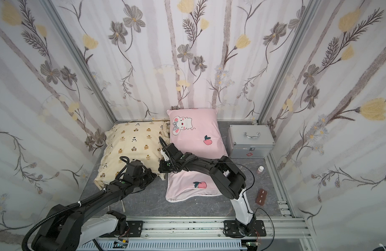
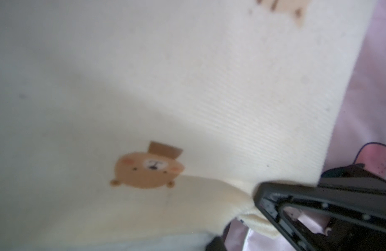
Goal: Zip up pillowcases
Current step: Zip the zipper on the pillowcase.
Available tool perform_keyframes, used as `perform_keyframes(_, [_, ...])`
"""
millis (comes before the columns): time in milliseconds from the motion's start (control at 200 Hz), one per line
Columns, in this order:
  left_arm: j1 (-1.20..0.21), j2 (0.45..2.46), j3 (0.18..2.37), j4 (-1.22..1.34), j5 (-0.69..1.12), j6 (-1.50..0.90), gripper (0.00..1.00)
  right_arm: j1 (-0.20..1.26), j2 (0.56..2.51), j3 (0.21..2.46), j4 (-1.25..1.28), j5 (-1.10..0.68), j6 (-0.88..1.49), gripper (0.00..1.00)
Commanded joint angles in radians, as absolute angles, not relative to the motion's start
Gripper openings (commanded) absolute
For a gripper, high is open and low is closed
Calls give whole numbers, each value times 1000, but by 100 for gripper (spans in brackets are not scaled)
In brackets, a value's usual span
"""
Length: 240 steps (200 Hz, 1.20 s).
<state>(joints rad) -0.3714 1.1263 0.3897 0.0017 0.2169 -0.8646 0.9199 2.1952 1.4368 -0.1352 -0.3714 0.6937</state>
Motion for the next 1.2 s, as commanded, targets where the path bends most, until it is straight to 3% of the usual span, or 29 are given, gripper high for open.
perform_keyframes(0, [-368,1114,404,-102,159,-815,0,909,2172,1456,-183,-342,654,0])
perform_keyframes(480, [-306,1044,421,-285,123,-705,0,846,2138,1570,-351,-237,515,0])
perform_keyframes(784, [-188,957,405,-367,101,-694,0,784,2113,1732,-437,-139,424,0])
perform_keyframes(1194, [-134,878,369,-394,81,-727,0,626,2109,1889,-439,-41,410,0])
